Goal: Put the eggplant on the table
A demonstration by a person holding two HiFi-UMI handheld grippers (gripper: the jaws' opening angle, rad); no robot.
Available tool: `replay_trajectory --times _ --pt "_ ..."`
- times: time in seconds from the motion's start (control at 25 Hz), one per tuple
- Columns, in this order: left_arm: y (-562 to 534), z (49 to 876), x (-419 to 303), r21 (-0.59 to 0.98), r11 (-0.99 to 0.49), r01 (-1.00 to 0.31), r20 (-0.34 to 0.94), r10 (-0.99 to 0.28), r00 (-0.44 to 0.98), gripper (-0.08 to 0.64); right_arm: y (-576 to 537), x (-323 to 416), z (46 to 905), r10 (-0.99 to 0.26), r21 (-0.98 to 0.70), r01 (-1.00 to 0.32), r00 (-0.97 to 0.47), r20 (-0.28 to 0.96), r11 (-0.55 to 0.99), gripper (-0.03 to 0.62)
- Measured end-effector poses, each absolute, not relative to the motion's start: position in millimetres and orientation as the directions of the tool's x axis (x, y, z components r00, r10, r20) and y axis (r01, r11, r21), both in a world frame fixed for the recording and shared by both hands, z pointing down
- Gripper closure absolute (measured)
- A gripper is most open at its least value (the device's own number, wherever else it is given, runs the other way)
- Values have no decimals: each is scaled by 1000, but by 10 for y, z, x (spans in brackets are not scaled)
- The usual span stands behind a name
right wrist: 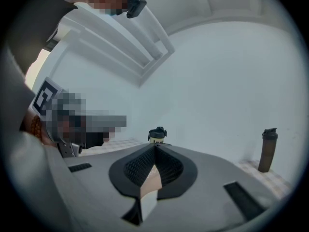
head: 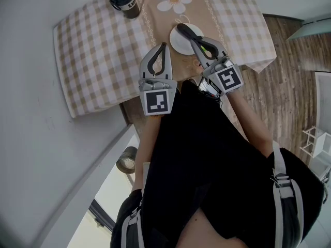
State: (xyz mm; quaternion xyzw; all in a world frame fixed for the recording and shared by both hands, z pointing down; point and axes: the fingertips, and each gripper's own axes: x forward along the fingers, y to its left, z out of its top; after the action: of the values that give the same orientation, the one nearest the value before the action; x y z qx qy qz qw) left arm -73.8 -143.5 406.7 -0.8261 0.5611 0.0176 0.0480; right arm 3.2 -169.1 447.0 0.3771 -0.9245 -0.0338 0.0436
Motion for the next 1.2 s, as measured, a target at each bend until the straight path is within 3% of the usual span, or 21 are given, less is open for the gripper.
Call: replay_trajectory --times 1.2 --pt "-1414 4103 -714 -61 -361 -931 -69 -929 364 557 -1670 40 4637 -689 96 -682 -717 108 725 586"
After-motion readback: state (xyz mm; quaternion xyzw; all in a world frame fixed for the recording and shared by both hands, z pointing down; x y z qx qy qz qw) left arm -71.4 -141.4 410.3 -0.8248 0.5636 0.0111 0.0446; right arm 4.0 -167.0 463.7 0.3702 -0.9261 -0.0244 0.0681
